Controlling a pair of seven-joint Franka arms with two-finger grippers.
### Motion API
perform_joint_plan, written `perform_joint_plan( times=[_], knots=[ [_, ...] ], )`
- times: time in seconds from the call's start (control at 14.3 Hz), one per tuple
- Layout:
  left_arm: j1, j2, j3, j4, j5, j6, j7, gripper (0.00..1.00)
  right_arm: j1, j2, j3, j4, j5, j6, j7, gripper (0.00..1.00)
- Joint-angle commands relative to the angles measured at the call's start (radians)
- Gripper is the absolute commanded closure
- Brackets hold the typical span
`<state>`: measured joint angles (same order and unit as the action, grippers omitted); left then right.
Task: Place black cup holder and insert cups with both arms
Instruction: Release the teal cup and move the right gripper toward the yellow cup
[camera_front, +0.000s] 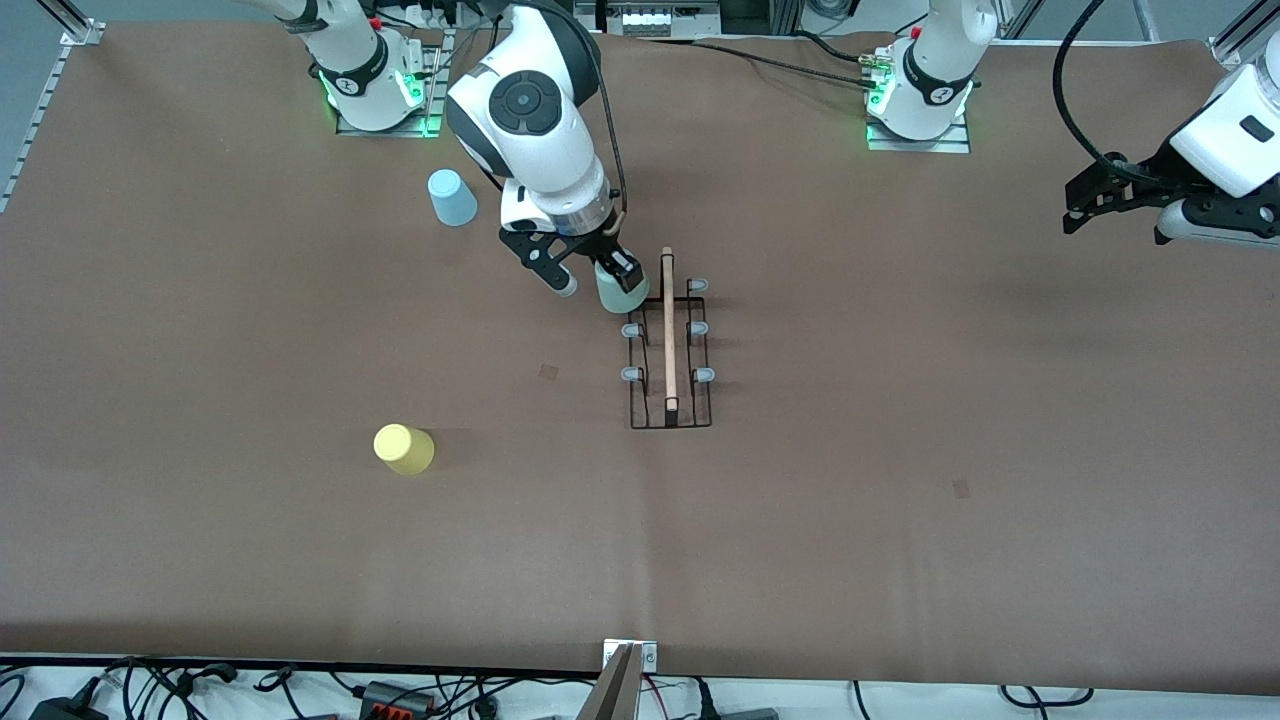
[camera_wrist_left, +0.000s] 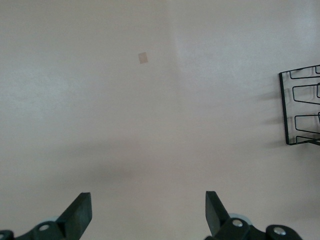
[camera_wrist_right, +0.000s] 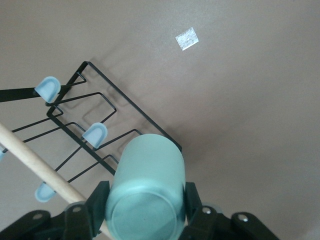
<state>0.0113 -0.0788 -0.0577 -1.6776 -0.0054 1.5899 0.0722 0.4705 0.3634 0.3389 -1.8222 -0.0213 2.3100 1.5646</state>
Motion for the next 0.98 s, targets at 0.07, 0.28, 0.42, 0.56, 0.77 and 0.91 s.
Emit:
perform_joint_plan(
  times=[0.07, 0.28, 0.42, 0.56, 0.77, 0.91],
  knots=[
    [0.003, 0.016, 0.001, 0.033, -0.022, -0.025, 0.006, 0.00, -0.051, -0.021, 0.006, 0.015, -0.011, -0.009, -0.084, 0.00],
    [0.001, 0.014, 0.001, 0.033, -0.022, -0.027, 0.006, 0.00, -0.181, -0.107, 0.006, -0.019, -0.006, -0.127, -0.379, 0.00],
    [0.003, 0.016, 0.001, 0.033, -0.022, -0.033, 0.008, 0.00, -0.289, -0.132, 0.003, -0.019, -0.006, -0.239, -0.648, 0.00],
    [0.003, 0.014, 0.001, 0.033, -0.022, -0.033, 0.008, 0.00, -0.370, -0.127, -0.015, -0.020, -0.015, -0.248, -0.872, 0.00],
    [0.003, 0.016, 0.001, 0.033, -0.022, -0.033, 0.008, 0.00, -0.378, -0.080, -0.136, -0.019, -0.067, -0.170, -1.104, 0.00],
    [0.003, 0.014, 0.001, 0.033, -0.022, -0.036, 0.006, 0.00, -0.388, -0.034, -0.176, -0.014, -0.077, -0.069, -1.254, 0.00]
  ],
)
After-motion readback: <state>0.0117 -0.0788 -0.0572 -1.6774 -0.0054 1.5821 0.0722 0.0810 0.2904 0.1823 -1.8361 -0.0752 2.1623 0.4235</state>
